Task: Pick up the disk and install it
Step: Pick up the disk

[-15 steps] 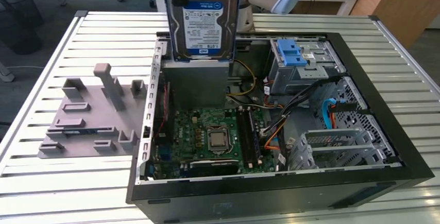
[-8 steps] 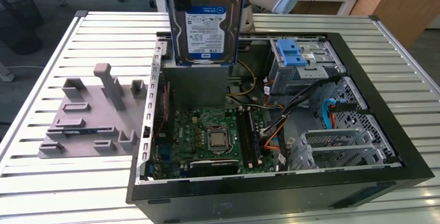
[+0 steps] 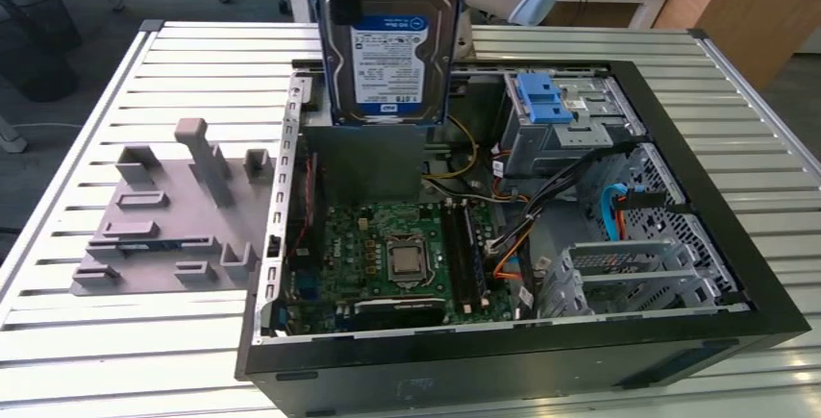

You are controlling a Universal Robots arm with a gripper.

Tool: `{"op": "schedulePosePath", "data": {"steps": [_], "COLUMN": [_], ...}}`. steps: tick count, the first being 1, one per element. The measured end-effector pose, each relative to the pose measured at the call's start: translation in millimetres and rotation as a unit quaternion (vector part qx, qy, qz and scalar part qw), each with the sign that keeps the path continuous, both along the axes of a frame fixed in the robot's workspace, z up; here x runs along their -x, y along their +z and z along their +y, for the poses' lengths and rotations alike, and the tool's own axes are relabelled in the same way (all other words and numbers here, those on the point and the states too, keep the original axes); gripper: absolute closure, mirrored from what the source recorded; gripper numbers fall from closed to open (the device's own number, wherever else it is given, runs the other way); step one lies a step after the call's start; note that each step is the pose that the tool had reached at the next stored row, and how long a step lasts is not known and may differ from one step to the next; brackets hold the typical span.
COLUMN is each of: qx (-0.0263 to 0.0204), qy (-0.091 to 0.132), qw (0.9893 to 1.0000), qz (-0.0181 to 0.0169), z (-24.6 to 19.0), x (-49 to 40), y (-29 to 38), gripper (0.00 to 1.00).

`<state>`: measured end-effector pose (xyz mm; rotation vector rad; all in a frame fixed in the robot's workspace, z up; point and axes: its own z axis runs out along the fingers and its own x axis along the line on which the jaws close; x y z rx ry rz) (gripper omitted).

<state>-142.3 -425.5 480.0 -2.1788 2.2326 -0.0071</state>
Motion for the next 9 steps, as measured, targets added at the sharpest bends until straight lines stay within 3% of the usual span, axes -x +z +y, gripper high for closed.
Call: {"op": "schedulePosePath", "data": {"steps": [9], "qx": [0.0], "qy": [0.0], "qw": [1.0], "qz": [0.0], "z": [0.0], "x": [-14.2], "y": [-0.3], "gripper": [0.64]}}
